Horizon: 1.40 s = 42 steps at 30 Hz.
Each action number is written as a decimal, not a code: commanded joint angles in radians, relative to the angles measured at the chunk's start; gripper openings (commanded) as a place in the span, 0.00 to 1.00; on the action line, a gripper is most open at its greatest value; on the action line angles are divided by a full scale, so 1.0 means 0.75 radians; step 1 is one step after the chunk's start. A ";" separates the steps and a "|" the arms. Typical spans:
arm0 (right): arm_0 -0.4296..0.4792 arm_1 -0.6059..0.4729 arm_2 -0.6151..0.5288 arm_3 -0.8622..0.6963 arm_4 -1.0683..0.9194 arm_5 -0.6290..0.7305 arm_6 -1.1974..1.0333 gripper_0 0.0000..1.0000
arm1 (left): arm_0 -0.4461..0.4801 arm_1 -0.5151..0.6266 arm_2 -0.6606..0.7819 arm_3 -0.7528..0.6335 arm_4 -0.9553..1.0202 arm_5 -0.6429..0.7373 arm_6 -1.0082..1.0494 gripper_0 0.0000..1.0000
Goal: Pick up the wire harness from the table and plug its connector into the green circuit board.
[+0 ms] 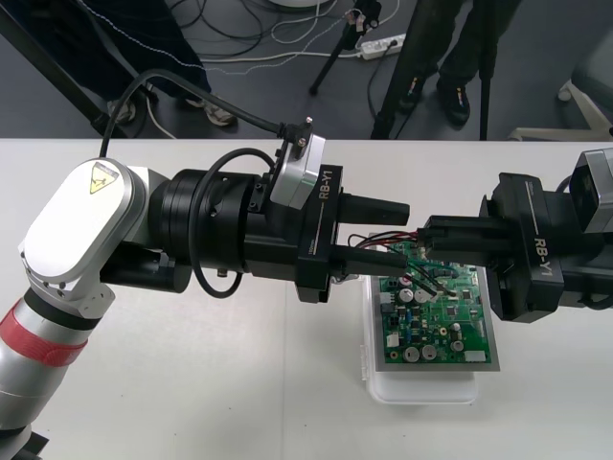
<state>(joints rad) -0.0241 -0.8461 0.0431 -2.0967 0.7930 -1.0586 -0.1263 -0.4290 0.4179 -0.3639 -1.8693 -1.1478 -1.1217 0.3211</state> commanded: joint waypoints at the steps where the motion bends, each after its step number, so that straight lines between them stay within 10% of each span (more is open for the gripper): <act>1: -0.035 0.020 -0.004 -0.019 0.004 0.010 -0.048 0.00 | -0.029 -0.015 -0.026 -0.048 0.029 0.062 0.003 0.45; 7: -0.035 0.020 -0.004 -0.017 0.004 0.010 -0.048 0.00 | -0.033 -0.015 -0.026 -0.048 0.029 0.064 0.003 0.37; 11: -0.035 0.020 -0.004 -0.019 0.004 0.010 -0.048 0.00 | -0.039 -0.015 -0.026 -0.048 0.029 0.064 0.003 0.00; 33: -0.035 0.028 -0.004 -0.013 0.004 0.010 -0.042 0.00 | -0.052 -0.015 -0.024 -0.048 0.025 0.082 -0.005 0.00; 42: -0.035 0.007 -0.006 0.071 0.006 -0.035 -0.012 0.84 | -0.052 -0.015 -0.026 -0.046 0.023 0.084 -0.005 0.00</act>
<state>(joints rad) -0.0255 -0.8405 0.0431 -2.0648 0.7930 -1.0593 -0.1262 -0.4296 0.4179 -0.3640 -1.8693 -1.1433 -1.1094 0.3211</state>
